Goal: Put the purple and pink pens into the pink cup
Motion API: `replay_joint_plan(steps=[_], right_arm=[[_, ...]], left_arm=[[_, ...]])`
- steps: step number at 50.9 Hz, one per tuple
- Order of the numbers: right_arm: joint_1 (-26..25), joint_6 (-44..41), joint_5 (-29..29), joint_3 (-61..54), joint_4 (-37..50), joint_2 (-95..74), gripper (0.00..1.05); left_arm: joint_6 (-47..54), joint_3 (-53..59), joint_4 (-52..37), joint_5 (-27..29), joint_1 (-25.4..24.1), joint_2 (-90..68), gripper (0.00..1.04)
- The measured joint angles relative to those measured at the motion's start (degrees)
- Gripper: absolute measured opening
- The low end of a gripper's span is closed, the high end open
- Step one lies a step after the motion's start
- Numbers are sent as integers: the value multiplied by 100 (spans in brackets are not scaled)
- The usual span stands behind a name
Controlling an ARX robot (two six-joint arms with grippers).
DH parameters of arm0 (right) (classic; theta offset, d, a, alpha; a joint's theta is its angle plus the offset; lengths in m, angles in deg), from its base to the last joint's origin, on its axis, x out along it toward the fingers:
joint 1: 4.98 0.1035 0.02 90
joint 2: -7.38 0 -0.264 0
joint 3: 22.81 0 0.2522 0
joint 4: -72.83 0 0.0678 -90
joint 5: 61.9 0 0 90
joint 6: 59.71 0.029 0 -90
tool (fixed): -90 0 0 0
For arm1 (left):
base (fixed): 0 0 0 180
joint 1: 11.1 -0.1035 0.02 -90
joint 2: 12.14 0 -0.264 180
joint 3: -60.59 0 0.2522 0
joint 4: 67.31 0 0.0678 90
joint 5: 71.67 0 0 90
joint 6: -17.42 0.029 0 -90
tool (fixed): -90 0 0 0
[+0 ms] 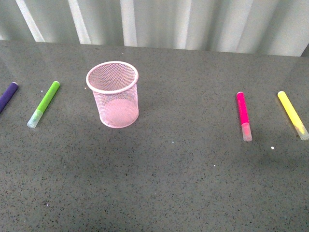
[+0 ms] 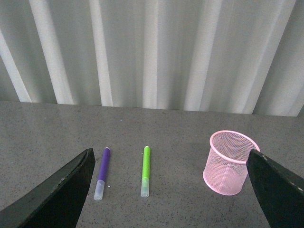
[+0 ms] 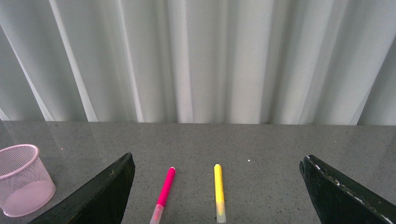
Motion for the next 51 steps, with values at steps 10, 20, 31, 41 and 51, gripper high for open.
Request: replay_joint_plan(steps=[10, 20, 31, 41, 51], right_arm=[[0, 0, 0, 0, 0, 0, 98], [0, 0, 0, 0, 0, 0, 98], [0, 0, 0, 0, 0, 0, 98], [0, 0, 0, 0, 0, 0, 98], [0, 0, 0, 0, 0, 0, 98]], left_arm=[[0, 0, 0, 0, 0, 0, 98], [-2, 0, 0, 2, 0, 0, 98], [0, 0, 0, 2, 0, 0, 98], [-2, 0, 0, 0, 0, 0, 98], [-2, 0, 0, 0, 0, 0, 98]])
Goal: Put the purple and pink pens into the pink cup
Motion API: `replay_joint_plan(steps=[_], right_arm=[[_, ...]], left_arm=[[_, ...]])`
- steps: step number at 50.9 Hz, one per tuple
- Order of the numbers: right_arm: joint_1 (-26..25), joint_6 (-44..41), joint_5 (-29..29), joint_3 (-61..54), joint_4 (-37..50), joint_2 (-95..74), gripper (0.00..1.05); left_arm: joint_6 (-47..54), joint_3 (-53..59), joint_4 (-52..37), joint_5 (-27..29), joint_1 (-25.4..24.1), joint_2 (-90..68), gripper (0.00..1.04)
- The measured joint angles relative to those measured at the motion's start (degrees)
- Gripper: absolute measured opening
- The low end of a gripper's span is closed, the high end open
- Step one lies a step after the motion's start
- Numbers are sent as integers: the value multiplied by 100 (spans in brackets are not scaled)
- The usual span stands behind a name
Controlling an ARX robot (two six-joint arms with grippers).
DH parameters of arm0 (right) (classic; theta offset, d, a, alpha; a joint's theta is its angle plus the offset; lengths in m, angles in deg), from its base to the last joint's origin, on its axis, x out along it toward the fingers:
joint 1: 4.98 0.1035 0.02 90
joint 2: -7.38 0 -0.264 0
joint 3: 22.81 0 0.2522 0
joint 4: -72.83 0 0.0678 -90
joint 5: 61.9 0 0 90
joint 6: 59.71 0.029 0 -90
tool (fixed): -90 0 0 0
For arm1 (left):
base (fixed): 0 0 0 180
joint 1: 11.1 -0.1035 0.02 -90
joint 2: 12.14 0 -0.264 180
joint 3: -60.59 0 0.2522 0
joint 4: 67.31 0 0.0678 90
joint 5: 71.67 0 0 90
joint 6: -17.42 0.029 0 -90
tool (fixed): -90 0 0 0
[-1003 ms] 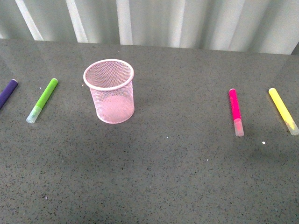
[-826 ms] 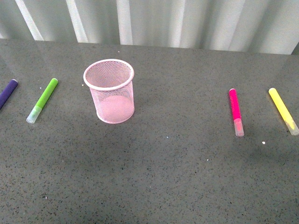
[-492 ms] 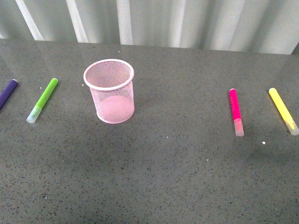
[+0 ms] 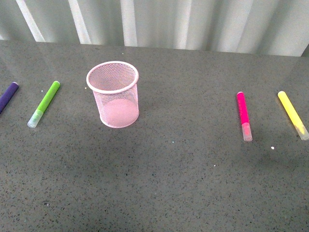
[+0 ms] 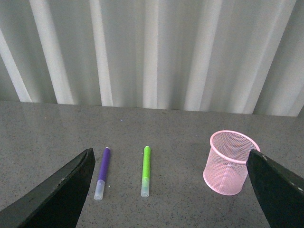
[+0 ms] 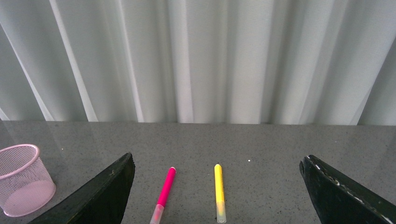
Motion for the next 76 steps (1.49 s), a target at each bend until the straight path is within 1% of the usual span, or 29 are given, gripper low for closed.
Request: replay_joint_plan(steps=[25, 26, 28, 30, 32, 34, 38, 42, 44, 48, 58, 60, 65, 69, 76], right_arm=[[0, 0, 0, 0, 0, 0, 98], [0, 0, 0, 0, 0, 0, 98], [0, -2, 0, 0, 0, 0, 98], [0, 0, -2, 0, 0, 0, 98], [0, 0, 0, 0, 0, 0, 98], [0, -2, 2, 0, 0, 0, 98], [0, -2, 2, 0, 0, 0, 98], [0, 0, 0, 0, 0, 0, 98], [0, 0, 0, 0, 0, 0, 98], [0, 0, 0, 0, 0, 0, 98], [0, 0, 0, 0, 0, 0, 98], [0, 0, 0, 0, 0, 0, 98], [0, 0, 0, 0, 0, 0, 98], [0, 0, 0, 0, 0, 0, 98], [0, -2, 0, 0, 0, 0, 98]], left_arm=[[0, 0, 0, 0, 0, 0, 98], [-50, -13, 52, 79, 20, -35, 98], [-487, -140, 492, 474, 105, -216, 98], [-1106, -271, 833, 654, 96, -581, 98], [-1727, -280, 782, 529, -28, -944, 98], [-2020, -291, 579, 385, -179, -1193, 98], [-2264, -439, 48, 85, -511, -1683, 98], [-2286, -612, -481, -168, -752, -2199, 98], [-2269, -739, -894, -352, -896, -2645, 98], [-2122, -999, -1626, -697, -1073, -3552, 98], [-1596, -1840, -2616, -1266, -1294, -5517, 98], [-1469, -2096, -2653, -1464, -1342, -5949, 98], [-1130, -2671, -2835, -1606, -1414, -6898, 98], [-540, -3307, -2804, -1884, -1443, -7877, 98], [98, -3823, -2892, -1943, -1443, -8793, 98]])
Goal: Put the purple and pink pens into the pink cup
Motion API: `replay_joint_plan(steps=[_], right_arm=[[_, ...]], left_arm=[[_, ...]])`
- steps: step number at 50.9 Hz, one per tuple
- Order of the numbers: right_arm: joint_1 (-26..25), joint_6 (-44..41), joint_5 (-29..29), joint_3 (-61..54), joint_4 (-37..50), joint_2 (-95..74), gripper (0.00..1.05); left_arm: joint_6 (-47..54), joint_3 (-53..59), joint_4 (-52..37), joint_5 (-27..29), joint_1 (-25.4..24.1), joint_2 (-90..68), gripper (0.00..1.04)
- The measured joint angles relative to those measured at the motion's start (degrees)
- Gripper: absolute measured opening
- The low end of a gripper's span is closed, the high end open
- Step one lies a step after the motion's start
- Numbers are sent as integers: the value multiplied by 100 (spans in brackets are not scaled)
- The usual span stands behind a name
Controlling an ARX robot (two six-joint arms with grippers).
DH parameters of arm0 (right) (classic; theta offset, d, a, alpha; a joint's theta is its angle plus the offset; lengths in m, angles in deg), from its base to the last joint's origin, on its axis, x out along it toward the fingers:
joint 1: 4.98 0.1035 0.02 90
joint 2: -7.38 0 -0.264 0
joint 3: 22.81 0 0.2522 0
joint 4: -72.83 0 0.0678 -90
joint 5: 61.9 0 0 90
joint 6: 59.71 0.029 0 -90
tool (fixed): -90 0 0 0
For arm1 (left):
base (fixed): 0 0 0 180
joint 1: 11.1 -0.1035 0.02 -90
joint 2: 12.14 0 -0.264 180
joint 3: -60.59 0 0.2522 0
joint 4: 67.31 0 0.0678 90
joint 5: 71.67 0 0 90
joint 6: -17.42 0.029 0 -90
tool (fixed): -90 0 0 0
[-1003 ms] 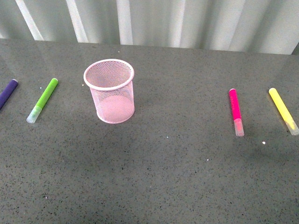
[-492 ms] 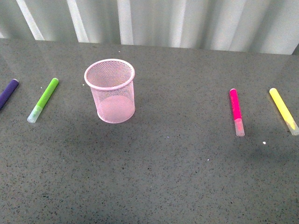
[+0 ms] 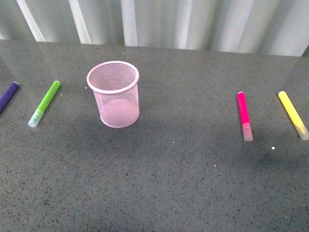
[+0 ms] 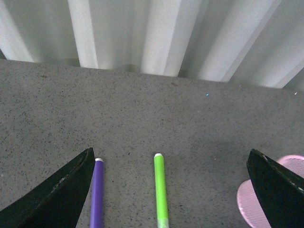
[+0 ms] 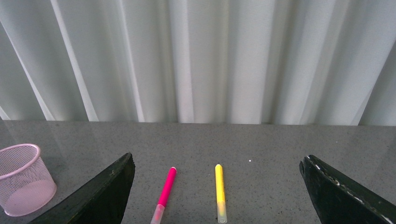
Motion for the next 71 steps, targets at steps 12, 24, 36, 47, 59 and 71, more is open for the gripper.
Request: replay_joint_plan(steps=[12, 24, 36, 47, 59, 71], right_arm=[[0, 2, 0, 0, 0, 0, 98], [0, 2, 0, 0, 0, 0, 98], [0, 2, 0, 0, 0, 0, 98], [0, 2, 0, 0, 0, 0, 98], [0, 2, 0, 0, 0, 0, 98], [0, 2, 0, 0, 0, 0, 98]], left_arm=[[664, -767, 20, 210, -13, -1311, 98], [1117, -1211, 179, 439, -20, -2258, 98], [1770, -1810, 321, 492, -20, -3012, 98], [2022, -2006, 321, 590, -81, -3477, 98], [2114, -2166, 341, 645, -155, -3753, 98], [2151, -2404, 409, 728, -118, -3985, 98]])
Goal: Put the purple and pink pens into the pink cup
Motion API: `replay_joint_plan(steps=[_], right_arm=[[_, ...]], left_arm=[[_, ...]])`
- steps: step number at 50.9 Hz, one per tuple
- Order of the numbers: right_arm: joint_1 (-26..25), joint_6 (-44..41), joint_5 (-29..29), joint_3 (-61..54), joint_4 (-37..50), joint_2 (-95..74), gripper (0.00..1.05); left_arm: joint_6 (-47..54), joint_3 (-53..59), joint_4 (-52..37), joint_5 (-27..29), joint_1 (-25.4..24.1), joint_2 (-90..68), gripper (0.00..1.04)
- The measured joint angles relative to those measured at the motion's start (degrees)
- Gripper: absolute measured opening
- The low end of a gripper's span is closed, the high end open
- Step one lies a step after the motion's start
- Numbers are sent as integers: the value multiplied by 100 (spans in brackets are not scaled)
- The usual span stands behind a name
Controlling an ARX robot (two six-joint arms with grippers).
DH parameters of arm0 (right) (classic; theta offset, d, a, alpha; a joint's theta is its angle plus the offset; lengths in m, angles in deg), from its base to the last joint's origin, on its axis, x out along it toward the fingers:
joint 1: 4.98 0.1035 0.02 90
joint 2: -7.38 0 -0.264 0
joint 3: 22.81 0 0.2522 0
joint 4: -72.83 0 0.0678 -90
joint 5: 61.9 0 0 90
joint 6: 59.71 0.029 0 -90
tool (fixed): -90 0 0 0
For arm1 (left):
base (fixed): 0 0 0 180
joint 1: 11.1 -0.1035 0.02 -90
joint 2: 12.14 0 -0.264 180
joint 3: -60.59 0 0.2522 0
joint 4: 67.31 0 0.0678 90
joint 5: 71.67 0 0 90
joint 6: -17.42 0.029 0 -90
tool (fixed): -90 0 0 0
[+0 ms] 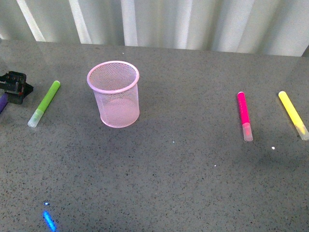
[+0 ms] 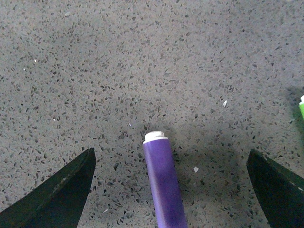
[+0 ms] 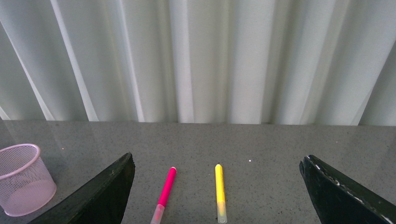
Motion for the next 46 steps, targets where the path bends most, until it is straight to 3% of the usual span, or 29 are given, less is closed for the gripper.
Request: replay_joint_plan(steps=[24, 33, 46], right_arm=[[0, 0, 0, 0, 0, 0, 98], [0, 0, 0, 0, 0, 0, 98], [0, 0, 0, 0, 0, 0, 98]], left_arm=[[-103, -125, 256, 68, 7, -118, 95], [-254, -109, 310, 0, 66, -118, 60], [-393, -44, 223, -22, 107, -94, 24]])
